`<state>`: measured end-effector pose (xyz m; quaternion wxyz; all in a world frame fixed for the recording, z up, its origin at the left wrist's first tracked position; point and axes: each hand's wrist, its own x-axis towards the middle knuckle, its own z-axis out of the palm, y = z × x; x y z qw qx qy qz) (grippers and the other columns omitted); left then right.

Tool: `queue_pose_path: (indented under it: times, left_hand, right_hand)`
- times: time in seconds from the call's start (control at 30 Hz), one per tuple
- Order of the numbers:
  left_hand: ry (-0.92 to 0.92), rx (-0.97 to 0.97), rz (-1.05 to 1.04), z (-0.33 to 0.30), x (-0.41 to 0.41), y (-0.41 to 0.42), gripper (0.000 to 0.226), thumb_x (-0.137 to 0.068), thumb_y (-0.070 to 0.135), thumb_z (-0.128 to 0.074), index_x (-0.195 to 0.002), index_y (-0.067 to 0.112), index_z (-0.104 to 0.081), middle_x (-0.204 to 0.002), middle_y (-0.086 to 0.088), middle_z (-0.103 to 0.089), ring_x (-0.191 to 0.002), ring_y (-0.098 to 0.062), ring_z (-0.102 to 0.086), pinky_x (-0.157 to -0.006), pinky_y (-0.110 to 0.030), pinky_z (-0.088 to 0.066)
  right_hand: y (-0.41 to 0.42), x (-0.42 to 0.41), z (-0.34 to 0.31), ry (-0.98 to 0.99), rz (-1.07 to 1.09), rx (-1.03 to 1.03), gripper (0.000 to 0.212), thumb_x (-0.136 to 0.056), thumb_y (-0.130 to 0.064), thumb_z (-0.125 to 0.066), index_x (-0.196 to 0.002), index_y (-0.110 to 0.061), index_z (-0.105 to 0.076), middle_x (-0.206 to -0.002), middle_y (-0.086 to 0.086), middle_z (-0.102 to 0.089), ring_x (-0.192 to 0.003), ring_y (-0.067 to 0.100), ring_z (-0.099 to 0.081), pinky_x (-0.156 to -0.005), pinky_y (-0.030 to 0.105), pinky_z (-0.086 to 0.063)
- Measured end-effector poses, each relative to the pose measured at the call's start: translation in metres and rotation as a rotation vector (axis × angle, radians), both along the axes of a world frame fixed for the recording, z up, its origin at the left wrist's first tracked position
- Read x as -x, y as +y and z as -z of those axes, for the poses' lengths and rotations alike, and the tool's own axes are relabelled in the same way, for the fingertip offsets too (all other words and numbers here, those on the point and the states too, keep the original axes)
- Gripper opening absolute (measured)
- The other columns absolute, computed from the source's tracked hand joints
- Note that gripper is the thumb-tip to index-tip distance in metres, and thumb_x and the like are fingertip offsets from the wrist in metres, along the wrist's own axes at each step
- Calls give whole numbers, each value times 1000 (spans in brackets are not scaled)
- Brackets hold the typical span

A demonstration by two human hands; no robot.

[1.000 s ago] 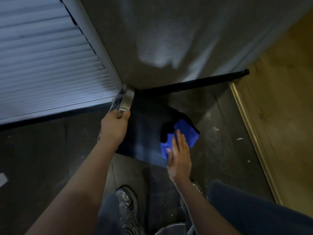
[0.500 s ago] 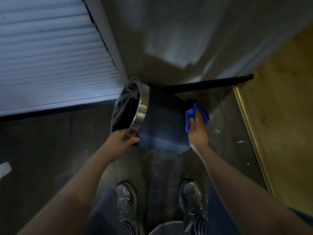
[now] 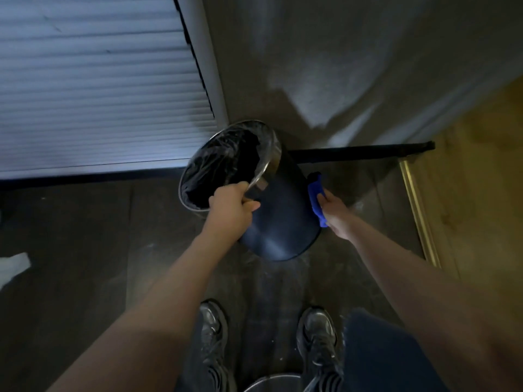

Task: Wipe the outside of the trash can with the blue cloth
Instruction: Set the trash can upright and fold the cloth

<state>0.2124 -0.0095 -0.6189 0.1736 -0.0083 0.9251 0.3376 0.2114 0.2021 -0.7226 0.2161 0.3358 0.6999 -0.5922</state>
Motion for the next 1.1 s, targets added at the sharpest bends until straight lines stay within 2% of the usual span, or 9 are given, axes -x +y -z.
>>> queue_pose_path:
  times: [0.1, 0.17, 0.27, 0.43, 0.57, 0.63, 0.83, 0.93, 1.1]
  left_hand:
    - [41, 74, 12, 10, -12, 9, 34, -85, 0, -51, -62, 21, -36, -70, 6, -41, -89, -25, -46, -70, -7, -29]
    - [102, 213, 82, 20, -22, 12, 33, -86, 1, -47, -64, 22, -33, -74, 7, -45, -93, -24, -47, -67, -20, -18]
    - [171, 385, 233, 38, -30, 15, 8, -86, 11, -47, -86, 18, -49, -100, -2, -60, -107, -23, -48, -62, -29, -4]
    - [179, 363, 233, 58, -34, 28, 9, -88, 12, -43, -87, 18, -49, -101, -3, -61, -104, -23, -47, -62, -29, -3]
    - [111, 336, 195, 73, -40, 40, 13, -88, 10, -44, -94, 16, -54, -106, -4, -61, -106, -24, -46, -69, -31, -11]
    - [84, 327, 182, 78, -43, 45, 17, -85, 8, -45, -97, 16, -54, -109, -3, -60, -108, -23, -44, -75, -32, -17]
    - [9, 307, 161, 77, -42, 45, 21, -83, 6, -48, -100, 16, -55, -108, -7, -55, -109, -25, -42, -66, -31, -7]
    - [-81, 253, 193, 71, -38, 41, 29, -84, 7, -52, -112, 12, -53, -122, -11, -46, -114, -28, -40, -77, -31, -17]
    - [-162, 81, 103, 39, -29, 31, 53, -83, 15, -58, -134, 13, -42, -139, -11, -39, -128, -26, -41, -108, -34, -31]
  right_hand:
    - [-16, -11, 0, -74, 63, 180, 37, -100, -17, -28, -135, -9, -36, -114, 22, -56, -89, 28, -53, -82, 38, -40]
    - [-29, -16, 0, -103, 132, 348, 38, -101, -17, -26, -137, -11, -33, -120, 18, -54, -102, 29, -54, -87, 40, -41]
    - [-40, -18, -1, -138, 232, 511, 38, -101, -17, -23, -137, -13, -33, -135, 17, -46, -119, 32, -46, -93, 44, -39]
    - [-36, -10, -2, -170, 260, 487, 31, -98, -12, -30, -128, -11, -37, -137, 18, -46, -122, 33, -46, -108, 46, -34]
    - [-34, 2, -8, -123, 367, 517, 37, -100, -17, -26, -136, -12, -35, -135, 18, -47, -122, 35, -47, -97, 45, -41]
    - [-34, 4, -11, -99, 313, 462, 38, -100, -15, -28, -137, -10, -33, -137, 19, -46, -124, 36, -46, -103, 47, -38]
    - [-41, 13, -30, -66, 223, 234, 40, -93, -8, -37, -133, -6, -37, -140, 20, -42, -125, 38, -44, -95, 47, -42]
    - [-39, 17, -45, -65, 212, 209, 38, -93, -7, -36, -131, -2, -38, -138, 22, -43, -120, 36, -48, -87, 42, -44]
    - [-32, 16, -79, -14, 355, 318, 35, -95, -5, -32, -128, -5, -45, -120, 21, -57, -98, 32, -57, -98, 46, -42]
